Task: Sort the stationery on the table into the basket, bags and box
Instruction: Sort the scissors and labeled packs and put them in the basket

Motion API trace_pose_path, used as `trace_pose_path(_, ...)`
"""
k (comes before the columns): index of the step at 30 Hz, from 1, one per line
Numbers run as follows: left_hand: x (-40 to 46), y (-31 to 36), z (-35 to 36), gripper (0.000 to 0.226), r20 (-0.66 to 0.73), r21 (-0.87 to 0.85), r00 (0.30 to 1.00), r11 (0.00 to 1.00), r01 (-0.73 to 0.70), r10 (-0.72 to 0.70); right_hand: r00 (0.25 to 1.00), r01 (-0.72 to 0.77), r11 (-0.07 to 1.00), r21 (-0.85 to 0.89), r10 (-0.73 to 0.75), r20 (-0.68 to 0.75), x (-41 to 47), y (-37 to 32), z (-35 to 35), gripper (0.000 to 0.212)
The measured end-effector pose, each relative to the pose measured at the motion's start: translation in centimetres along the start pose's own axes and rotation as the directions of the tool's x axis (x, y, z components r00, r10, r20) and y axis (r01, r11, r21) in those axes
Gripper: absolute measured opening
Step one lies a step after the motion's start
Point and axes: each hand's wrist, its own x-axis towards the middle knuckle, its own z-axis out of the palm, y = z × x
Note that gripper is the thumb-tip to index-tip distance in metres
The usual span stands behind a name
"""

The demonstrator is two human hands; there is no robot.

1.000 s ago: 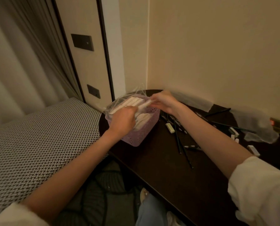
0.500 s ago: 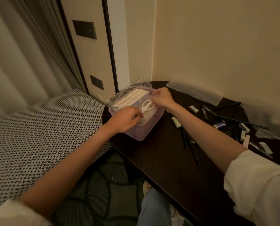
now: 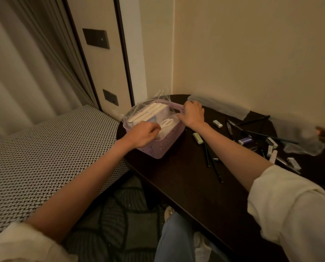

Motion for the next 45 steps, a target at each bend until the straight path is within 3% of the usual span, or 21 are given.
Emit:
trace_pose_path(4, -0.1, 1.9, 0.4, 0.032, -0.164, -0.067, 0.986, 0.998, -0.015, 0.003, 0.998, 0.000, 0.995, 0.096, 0.006, -0.062, -2.5, 2.7, -1.3, 0.038)
trace_pose_path(8, 0.5, 6.2, 1.1, 0.029, -0.254, -0.140, 0.964, 0.983, -0.122, 0.083, 0.998, -0.052, 0.991, 0.127, 0.057, -0.037, -5.7, 7.4, -3.2, 0.038)
trace_pose_path(12, 1.4, 11.1, 2.9, 0.029, -0.227, -0.180, 0.963, 0.965, -0.190, 0.147, 0.991, -0.133, 0.980, 0.149, 0.133, 0.009, -9.4, 13.1, -6.0, 0.039)
trace_pose_path(18, 2.6, 18.0, 7.2, 0.032, -0.130, -0.231, 0.949, 0.922, -0.311, 0.288, 0.943, -0.312, 0.929, 0.199, 0.328, -0.056, -16.2, 20.6, -11.1, 0.034)
trace_pose_path(23, 3.0, 23.5, 10.8, 0.032, -0.059, -0.316, 0.933, 0.880, -0.354, 0.354, 0.858, -0.452, 0.861, 0.234, 0.491, -0.152, -23.0, 25.6, -13.0, 0.033)
trace_pose_path(28, 2.7, 28.1, 13.8, 0.030, -0.019, -0.361, 0.903, 0.840, -0.406, 0.429, 0.709, -0.616, 0.771, 0.161, 0.632, -0.313, -28.9, 30.5, -13.4, 0.034)
trace_pose_path(33, 2.2, 30.7, 15.6, 0.034, 0.007, -0.406, 0.878, 0.804, -0.435, 0.478, 0.582, -0.757, 0.649, 0.074, 0.722, -0.374, -31.4, 33.2, -15.3, 0.054)
trace_pose_path(36, 2.3, 31.3, 16.1, 0.035, 0.028, -0.404, 0.872, 0.804, -0.436, 0.488, 0.617, -0.774, 0.631, -0.053, 0.733, -0.284, -31.5, 35.1, -16.4, 0.068)
trace_pose_path(38, 2.5, 31.7, 16.3, 0.035, 0.035, -0.410, 0.870, 0.801, -0.436, 0.491, 0.640, -0.768, 0.626, -0.136, 0.739, -0.213, -31.1, 36.3, -16.8, 0.067)
trace_pose_path(45, 3.4, 32.6, 16.1, 0.034, 0.024, -0.438, 0.872, 0.789, -0.431, 0.490, 0.722, -0.688, 0.671, -0.277, 0.669, -0.175, -29.9, 37.4, -17.9, 0.023)
